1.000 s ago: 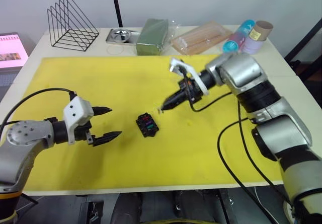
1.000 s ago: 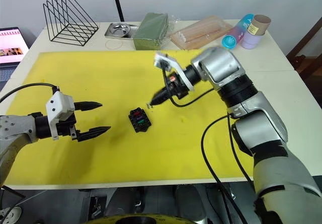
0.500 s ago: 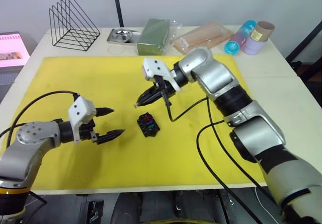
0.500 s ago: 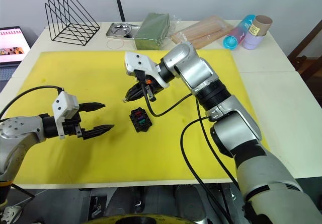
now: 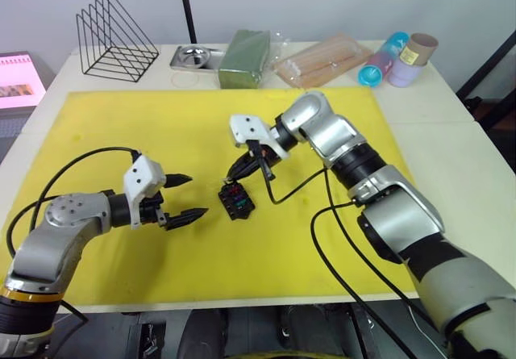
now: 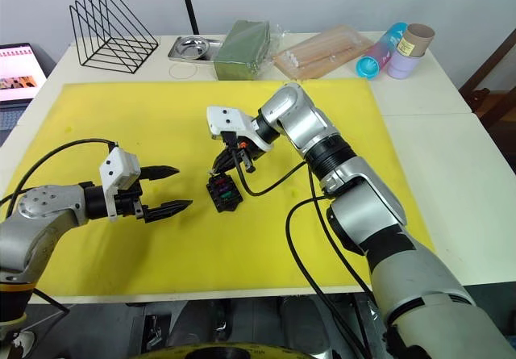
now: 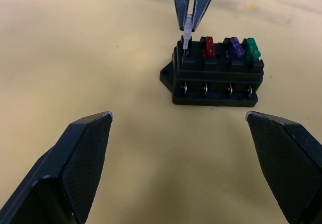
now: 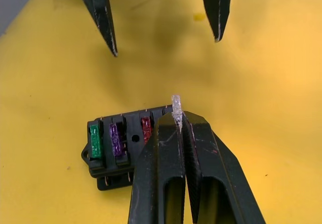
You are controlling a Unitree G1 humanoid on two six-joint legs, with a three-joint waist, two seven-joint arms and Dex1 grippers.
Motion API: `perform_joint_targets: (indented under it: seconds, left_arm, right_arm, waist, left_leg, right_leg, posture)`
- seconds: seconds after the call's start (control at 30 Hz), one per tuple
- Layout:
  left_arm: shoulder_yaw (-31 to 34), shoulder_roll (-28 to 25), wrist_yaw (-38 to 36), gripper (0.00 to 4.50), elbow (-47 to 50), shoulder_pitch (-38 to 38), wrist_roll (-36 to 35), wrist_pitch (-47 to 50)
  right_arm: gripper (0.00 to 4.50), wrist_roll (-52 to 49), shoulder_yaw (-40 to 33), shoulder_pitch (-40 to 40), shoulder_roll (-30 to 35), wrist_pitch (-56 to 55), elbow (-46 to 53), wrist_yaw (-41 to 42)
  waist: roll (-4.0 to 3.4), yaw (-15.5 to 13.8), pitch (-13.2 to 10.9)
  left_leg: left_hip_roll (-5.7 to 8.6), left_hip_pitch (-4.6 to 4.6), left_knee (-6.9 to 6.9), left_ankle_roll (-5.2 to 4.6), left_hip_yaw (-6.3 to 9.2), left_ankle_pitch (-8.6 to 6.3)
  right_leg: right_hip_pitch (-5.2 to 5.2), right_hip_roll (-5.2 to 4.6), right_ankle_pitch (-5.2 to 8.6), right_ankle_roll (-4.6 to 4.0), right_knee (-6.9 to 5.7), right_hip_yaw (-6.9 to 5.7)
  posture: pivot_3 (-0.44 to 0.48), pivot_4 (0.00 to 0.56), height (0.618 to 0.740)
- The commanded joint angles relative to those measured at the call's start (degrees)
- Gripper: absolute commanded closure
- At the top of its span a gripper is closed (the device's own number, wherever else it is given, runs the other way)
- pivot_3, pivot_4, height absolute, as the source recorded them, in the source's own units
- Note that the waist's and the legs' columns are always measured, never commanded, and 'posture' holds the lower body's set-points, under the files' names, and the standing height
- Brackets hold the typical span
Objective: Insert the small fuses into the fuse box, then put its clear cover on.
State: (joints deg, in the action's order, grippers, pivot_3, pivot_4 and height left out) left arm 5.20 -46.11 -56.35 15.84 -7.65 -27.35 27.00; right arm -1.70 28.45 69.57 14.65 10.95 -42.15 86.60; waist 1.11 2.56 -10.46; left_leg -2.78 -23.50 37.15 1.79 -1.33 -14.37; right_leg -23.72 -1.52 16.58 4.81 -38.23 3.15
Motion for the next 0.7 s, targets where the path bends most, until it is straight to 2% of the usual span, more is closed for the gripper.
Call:
perform_joint_targets:
  seconds: [0.03,0.7]
  left_arm:
    - [0.4,-0.1,-0.4,0.00,0.6,-0.9,0.2,-1.0]
    - [0.8,-0.2,-0.4,0.00,0.3,-1.0,0.9,-1.4]
  right_arm:
    - [4.46,0.3,-1.8,1.4,-0.4,-1.1,-0.2,1.0]
    - [4.46,2.2,-2.7,1.8,-2.0,-2.7,-4.4,2.6]
  waist:
    - [0.00,0.0,0.0]
    - [0.00,0.0,0.0]
  left_leg:
    - [0.00,0.00,0.00,0.00,0.00,0.00]
    - [0.00,0.00,0.00,0.00,0.01,0.00]
  right_leg:
    - [0.00,0.00,0.00,0.00,0.00,0.00]
    - [0.00,-0.01,0.00,0.00,-0.01,0.00]
  posture:
    - [0.000,0.150,0.740]
    - [0.000,0.150,0.740]
